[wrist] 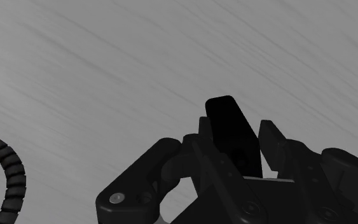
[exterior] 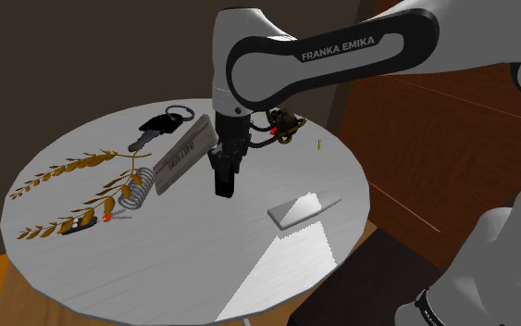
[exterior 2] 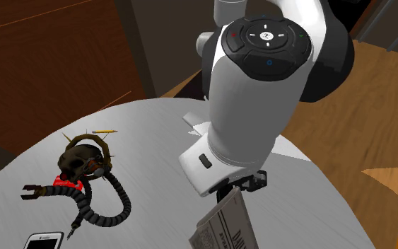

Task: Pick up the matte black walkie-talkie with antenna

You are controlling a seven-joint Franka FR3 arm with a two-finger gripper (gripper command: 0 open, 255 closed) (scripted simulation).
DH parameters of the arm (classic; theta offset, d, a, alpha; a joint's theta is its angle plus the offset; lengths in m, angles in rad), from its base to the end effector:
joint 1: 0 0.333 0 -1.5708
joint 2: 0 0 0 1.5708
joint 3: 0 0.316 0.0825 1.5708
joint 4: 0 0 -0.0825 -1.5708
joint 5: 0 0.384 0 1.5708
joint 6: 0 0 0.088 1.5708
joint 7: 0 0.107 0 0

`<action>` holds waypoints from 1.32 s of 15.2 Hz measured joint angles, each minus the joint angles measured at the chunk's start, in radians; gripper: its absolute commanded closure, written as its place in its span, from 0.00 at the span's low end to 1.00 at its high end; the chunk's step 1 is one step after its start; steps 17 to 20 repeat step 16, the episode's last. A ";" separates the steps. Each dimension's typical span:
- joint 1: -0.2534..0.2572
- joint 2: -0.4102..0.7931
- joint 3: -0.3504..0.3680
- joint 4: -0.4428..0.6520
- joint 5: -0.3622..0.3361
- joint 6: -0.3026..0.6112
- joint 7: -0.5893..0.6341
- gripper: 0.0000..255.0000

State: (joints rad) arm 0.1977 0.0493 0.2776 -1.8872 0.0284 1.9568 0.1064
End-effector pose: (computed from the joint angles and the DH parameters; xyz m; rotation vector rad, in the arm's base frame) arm 0.5123 0.2633 0.4802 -3.0475 -0.5514 -0.0151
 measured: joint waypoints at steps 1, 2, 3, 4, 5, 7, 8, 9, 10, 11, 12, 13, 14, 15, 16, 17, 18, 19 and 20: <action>0.000 -0.002 0.000 0.003 0.001 -0.006 0.000 1.00; 0.000 -0.003 0.000 0.012 0.001 -0.016 0.000 1.00; 0.000 -0.006 0.000 0.021 0.002 -0.027 0.000 1.00; 0.001 -0.007 0.001 0.033 0.002 -0.041 0.002 1.00; 0.000 -0.009 0.000 0.042 0.002 -0.052 0.001 1.00; 0.000 -0.014 0.001 0.063 0.004 -0.078 0.002 1.00; 0.001 -0.013 0.001 0.078 0.003 -0.091 0.004 1.00; 0.001 -0.014 0.001 0.092 0.003 -0.107 0.003 1.00; 0.000 -0.013 0.000 0.104 0.003 -0.117 0.002 1.00; -0.001 -0.015 0.000 0.114 0.003 -0.130 0.001 1.00; -0.001 -0.014 -0.001 0.130 0.003 -0.145 0.001 1.00; -0.001 -0.020 -0.001 0.137 0.005 -0.158 0.002 1.00; -0.001 -0.019 0.000 0.149 0.004 -0.168 0.003 1.00; -0.001 -0.013 -0.001 0.168 0.003 -0.182 0.003 1.00; -0.001 -0.014 0.000 0.176 0.003 -0.191 0.004 1.00; -0.001 -0.014 0.000 0.176 0.003 -0.191 0.004 1.00; -0.001 -0.014 0.000 0.176 0.003 -0.191 0.004 1.00; -0.001 -0.014 0.000 0.176 0.003 -0.191 0.004 1.00; -0.001 -0.014 0.000 0.176 0.003 -0.191 0.004 1.00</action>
